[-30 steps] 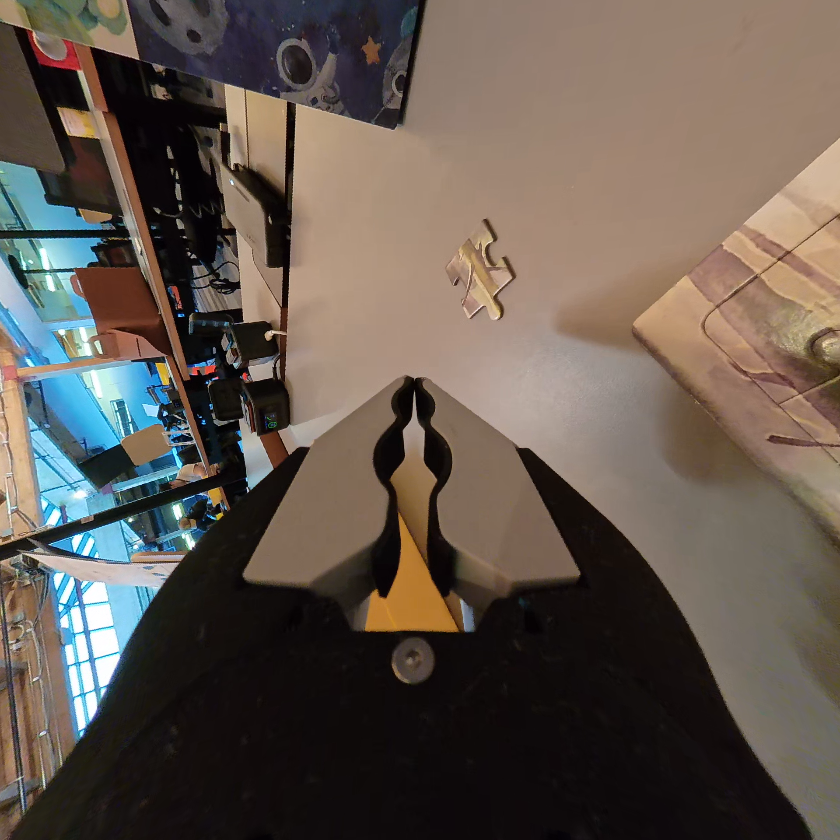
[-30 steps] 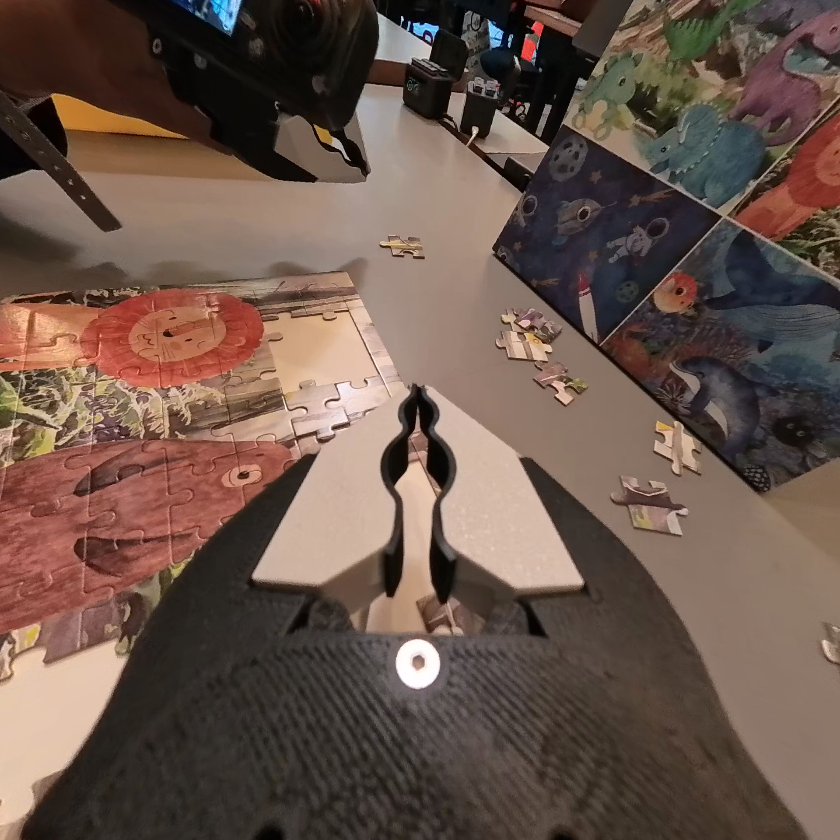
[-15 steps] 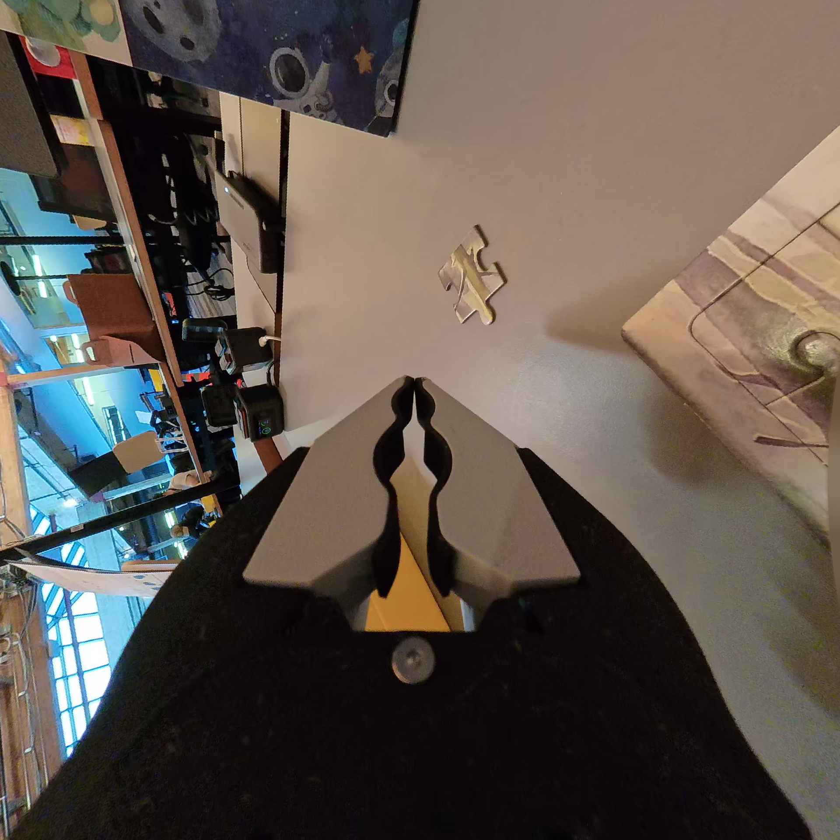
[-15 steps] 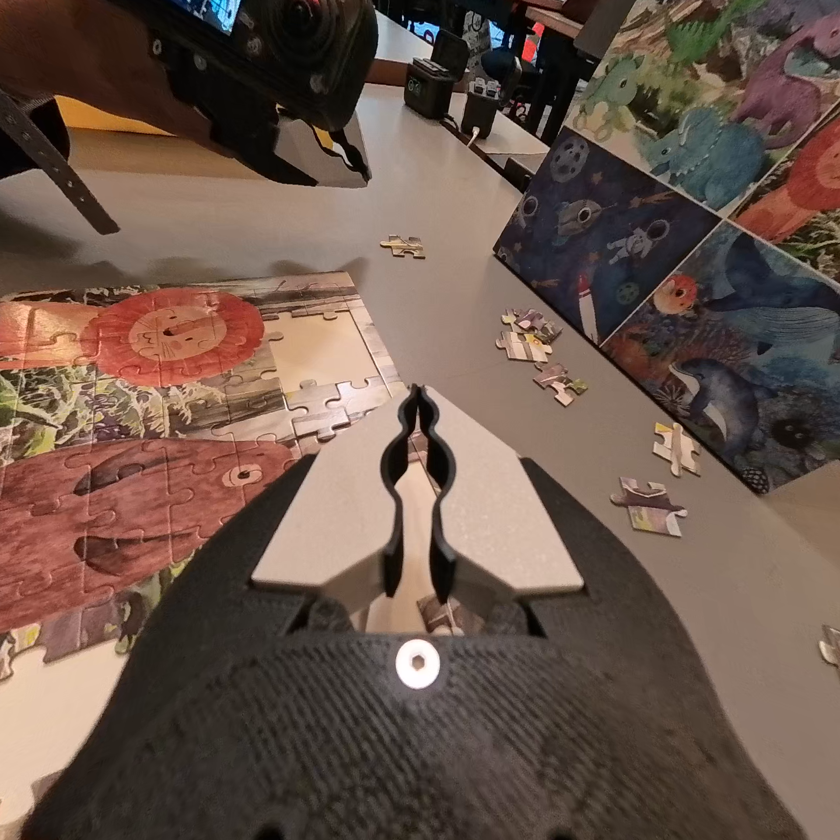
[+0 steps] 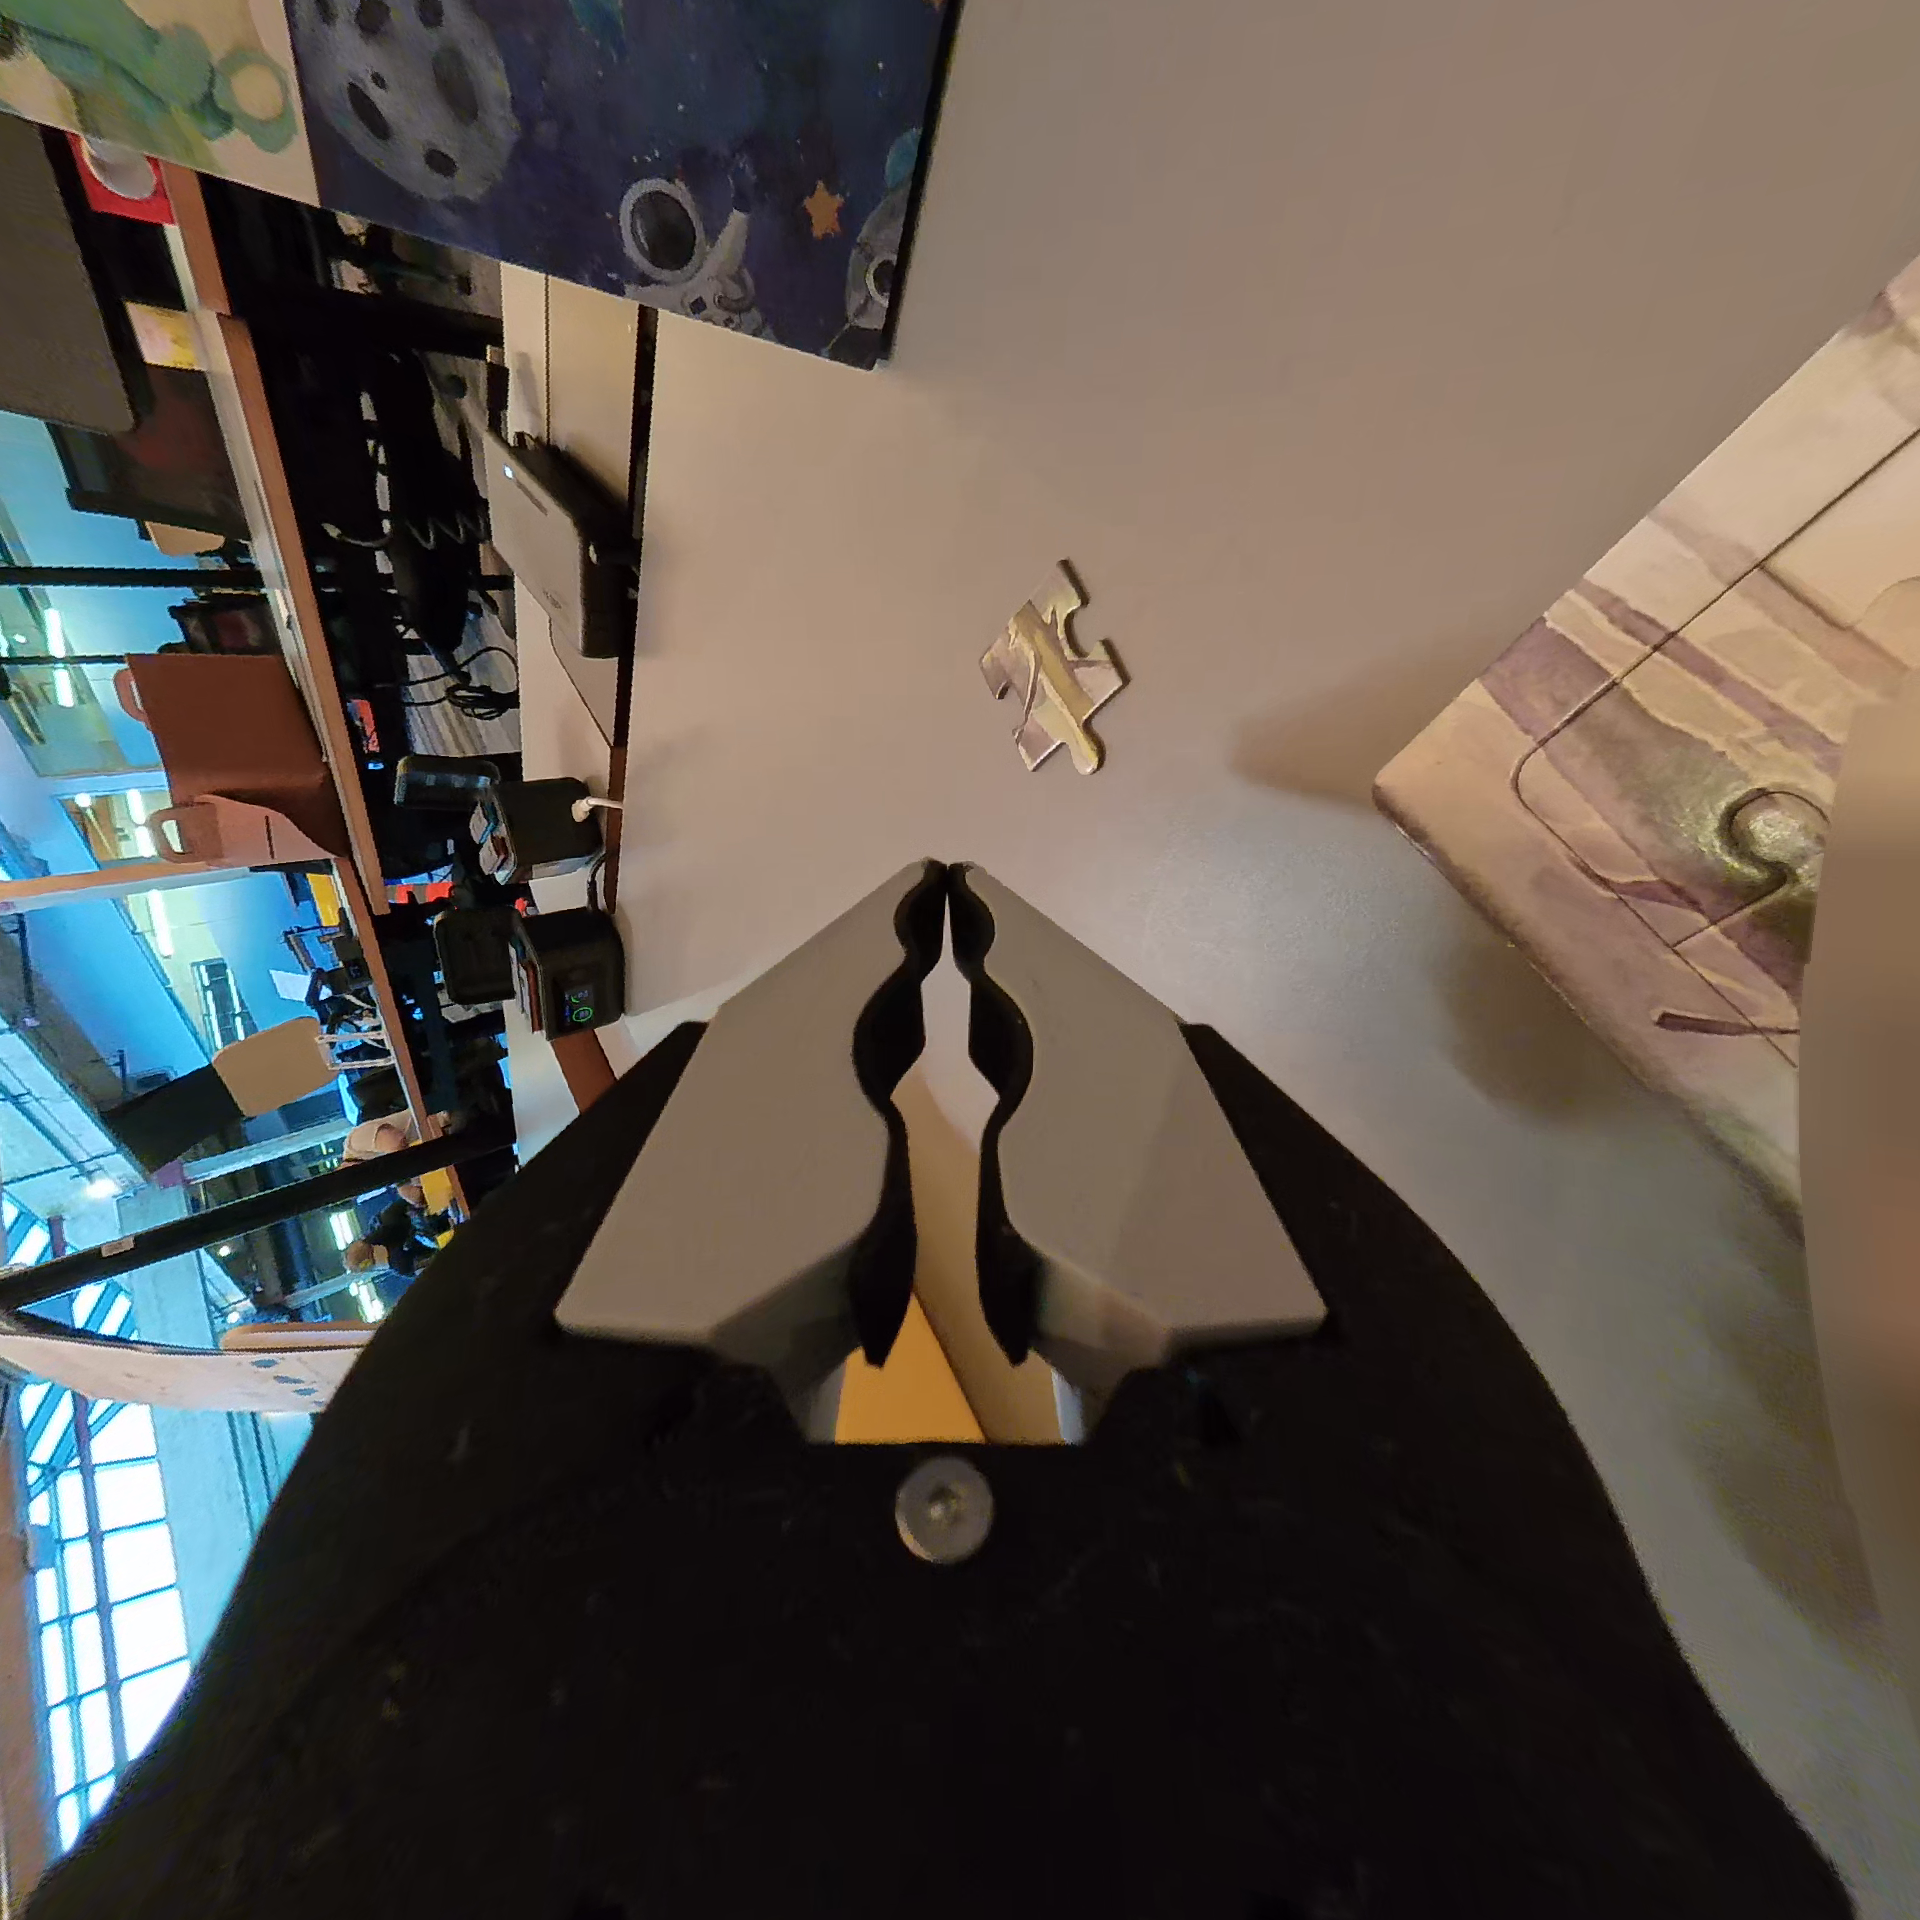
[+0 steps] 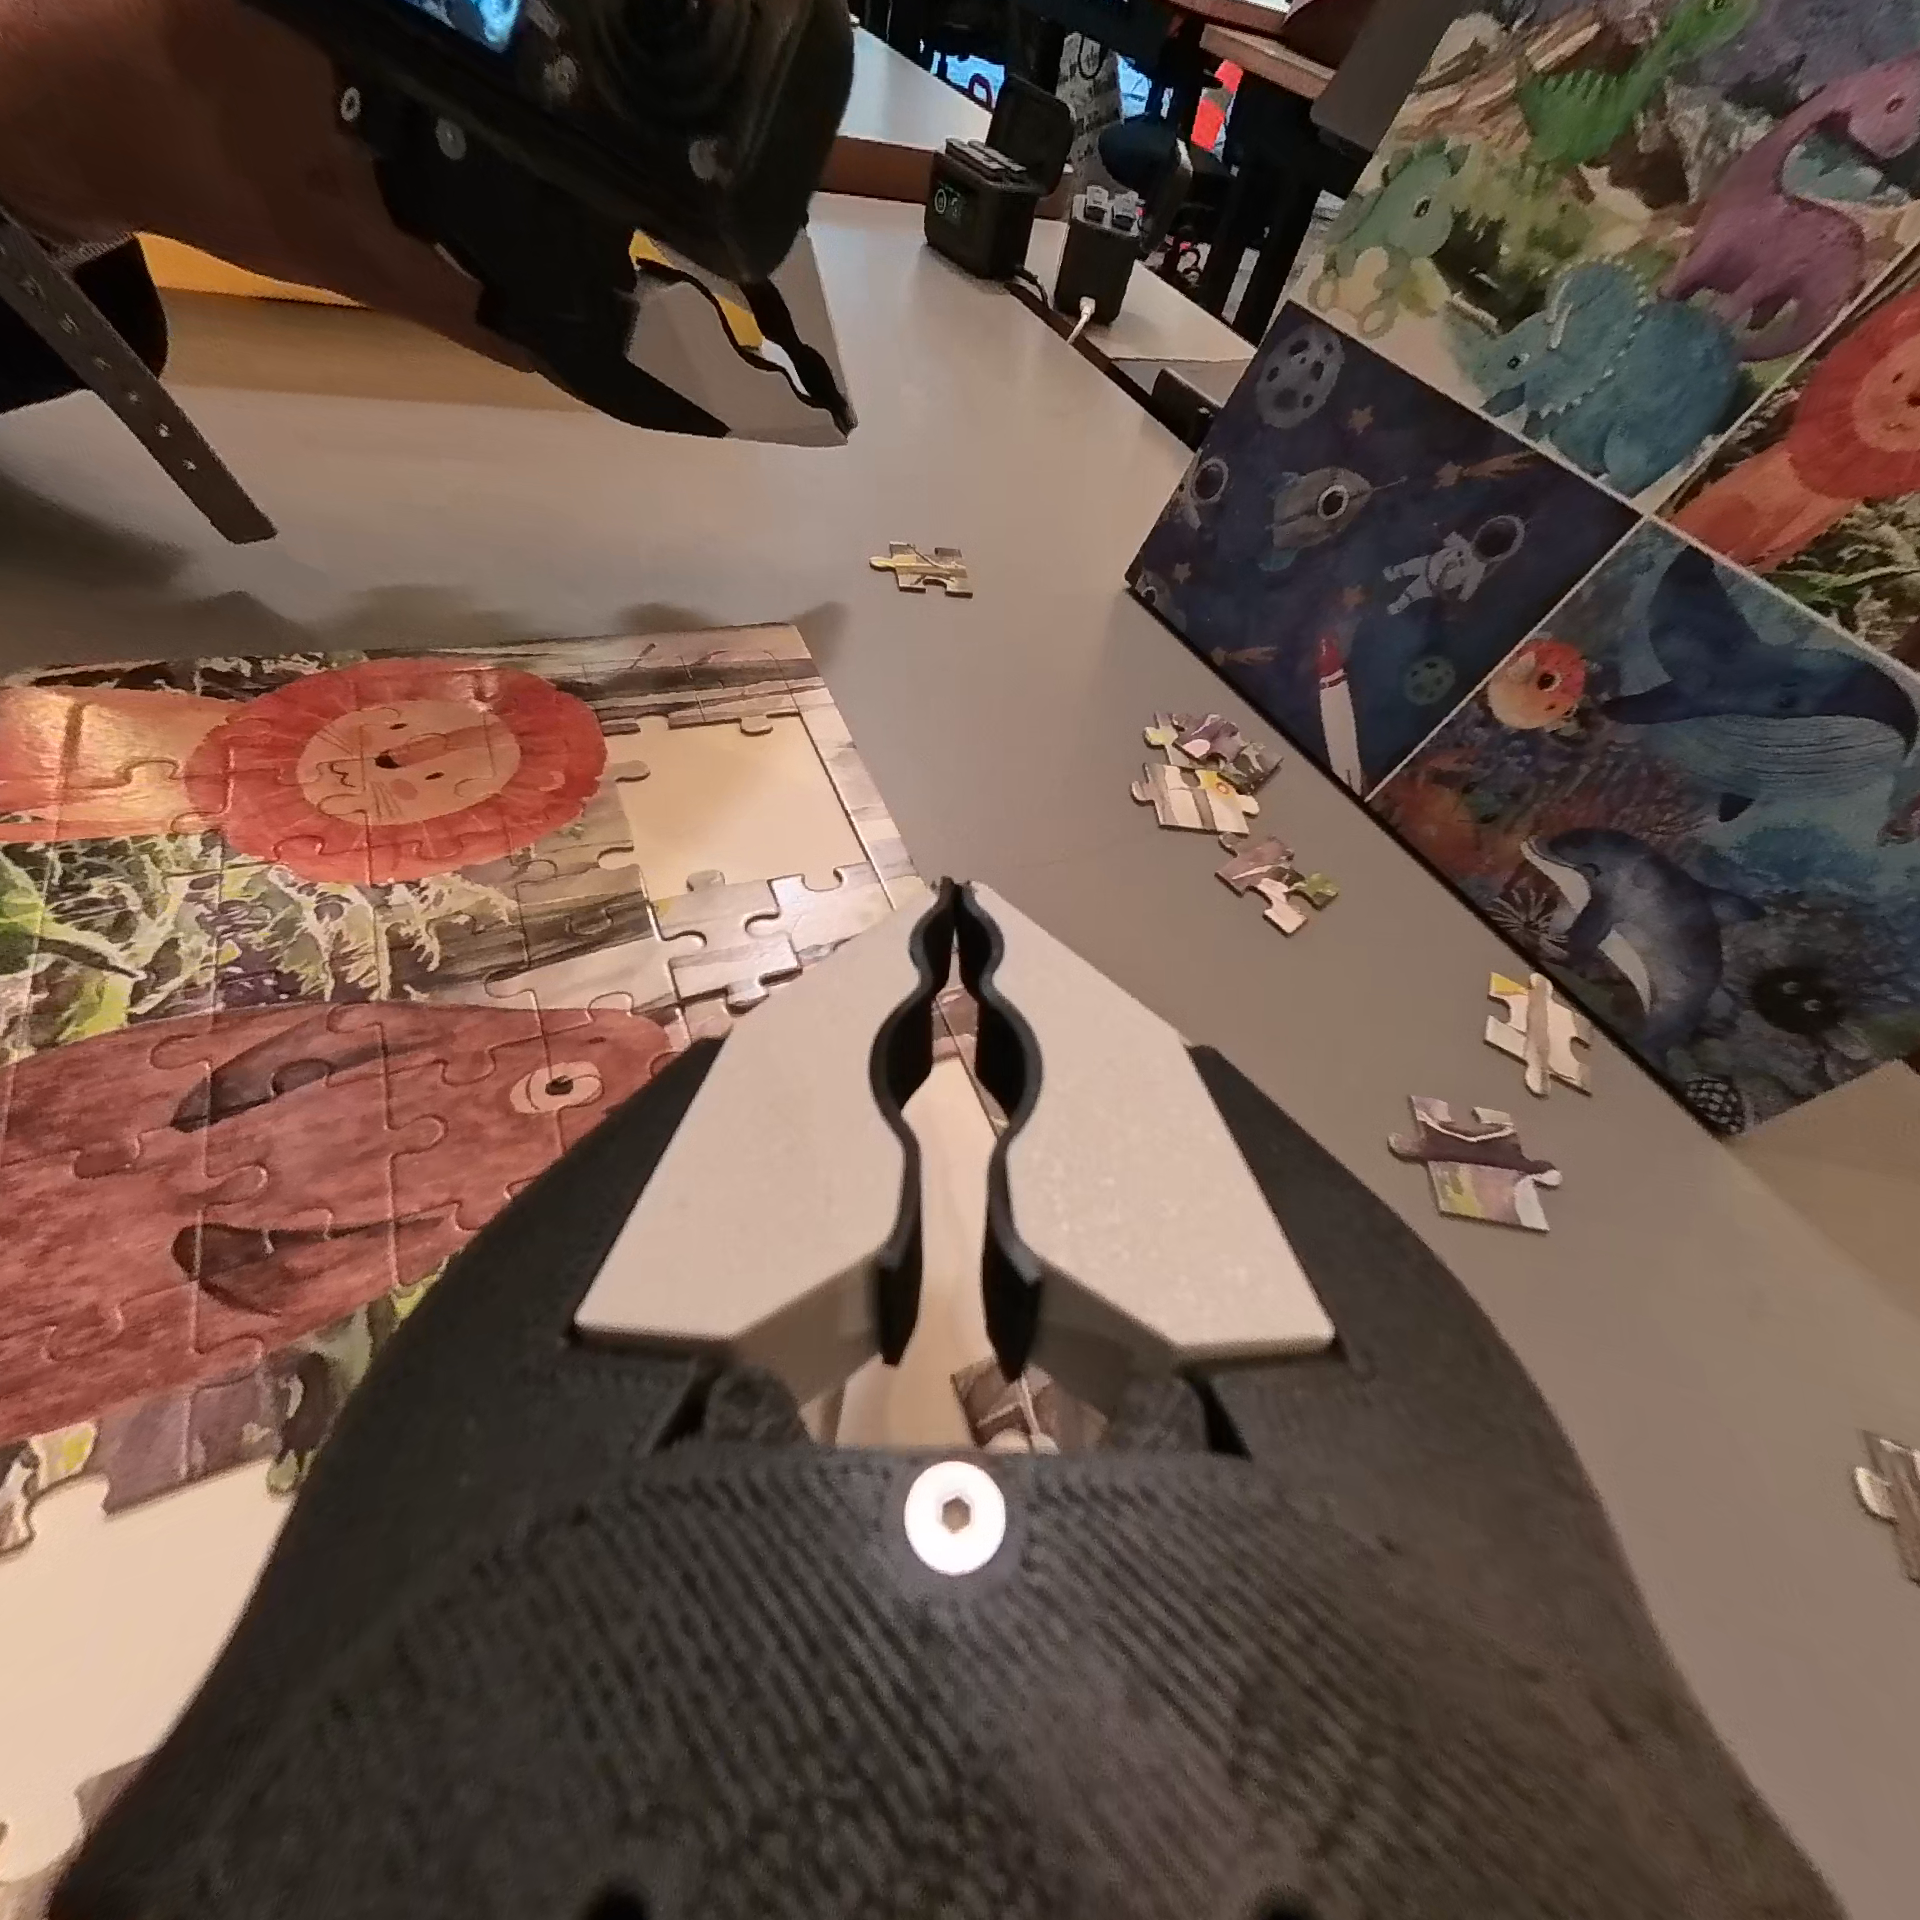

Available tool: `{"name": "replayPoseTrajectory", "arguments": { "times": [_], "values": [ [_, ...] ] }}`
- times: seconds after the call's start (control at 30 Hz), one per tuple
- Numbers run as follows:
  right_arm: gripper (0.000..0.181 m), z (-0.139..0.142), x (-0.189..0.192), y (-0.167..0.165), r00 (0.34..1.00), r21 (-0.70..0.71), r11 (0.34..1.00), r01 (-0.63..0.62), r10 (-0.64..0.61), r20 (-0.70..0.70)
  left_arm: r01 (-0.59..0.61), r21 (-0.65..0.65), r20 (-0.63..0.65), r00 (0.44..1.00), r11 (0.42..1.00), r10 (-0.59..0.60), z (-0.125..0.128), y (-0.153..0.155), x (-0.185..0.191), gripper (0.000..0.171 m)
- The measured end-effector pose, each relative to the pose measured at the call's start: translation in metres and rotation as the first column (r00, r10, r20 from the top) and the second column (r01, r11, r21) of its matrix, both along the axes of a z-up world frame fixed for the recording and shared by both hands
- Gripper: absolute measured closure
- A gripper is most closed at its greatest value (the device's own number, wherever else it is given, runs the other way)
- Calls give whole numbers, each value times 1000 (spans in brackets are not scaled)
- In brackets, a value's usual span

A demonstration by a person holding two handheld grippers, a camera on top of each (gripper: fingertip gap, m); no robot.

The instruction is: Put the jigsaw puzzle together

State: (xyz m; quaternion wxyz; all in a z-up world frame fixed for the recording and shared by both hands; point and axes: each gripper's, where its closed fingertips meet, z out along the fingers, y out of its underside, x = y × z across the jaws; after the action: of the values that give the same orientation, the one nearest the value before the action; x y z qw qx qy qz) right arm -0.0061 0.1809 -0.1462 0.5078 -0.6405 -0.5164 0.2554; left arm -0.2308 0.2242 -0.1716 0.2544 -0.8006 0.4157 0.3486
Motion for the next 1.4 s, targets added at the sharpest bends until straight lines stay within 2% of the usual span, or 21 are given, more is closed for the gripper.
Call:
{"name": "replayPoseTrajectory", "arguments": {
  "times": [0.17, 0.33, 0.5, 0.6, 0.7, 0.87, 1.07, 1.23, 1.4],
  "values": [
    [181, 3, 0, -1, 1000, 12, 1000, 0, 0, -3, 16, 16, 39, 999, 1000, -16, 3, 0, 6, 171],
    [181, 8, 1, -2, 1000, 34, 999, 1, -1, -4, 49, 19, 143, 988, 999, -51, 2, 0, 21, 171],
    [181, 12, 2, -4, 1000, 63, 998, 3, -3, 3, 95, 25, 267, 959, 995, -98, 0, -1, 40, 171],
    [181, 13, 1, -5, 1000, 69, 998, 0, 0, 5, 120, 83, 331, 933, 989, -141, 7, 1, 50, 171],
    [181, 14, 0, -7, 1000, 77, 997, -4, 4, 5, 156, 136, 447, 871, 978, -202, 19, -1, 64, 171],
    [181, 15, -1, -8, 1000, 85, 996, -6, 5, 8, 191, 129, 649, 726, 973, -229, 25, -7, 82, 171],
    [181, 16, 0, -8, 1000, 94, 996, -2, 1, 11, 231, 107, 777, 587, 967, -226, 28, -13, 94, 171],
    [181, 15, 1, -7, 1000, 95, 995, 4, -5, 14, 265, 87, 821, 527, 960, -220, 26, -17, 100, 171],
    [181, 13, 1, -6, 1000, 83, 997, 5, -6, 15, 301, 72, 844, 490, 951, -219, 24, -22, 106, 171]
  ]
}}
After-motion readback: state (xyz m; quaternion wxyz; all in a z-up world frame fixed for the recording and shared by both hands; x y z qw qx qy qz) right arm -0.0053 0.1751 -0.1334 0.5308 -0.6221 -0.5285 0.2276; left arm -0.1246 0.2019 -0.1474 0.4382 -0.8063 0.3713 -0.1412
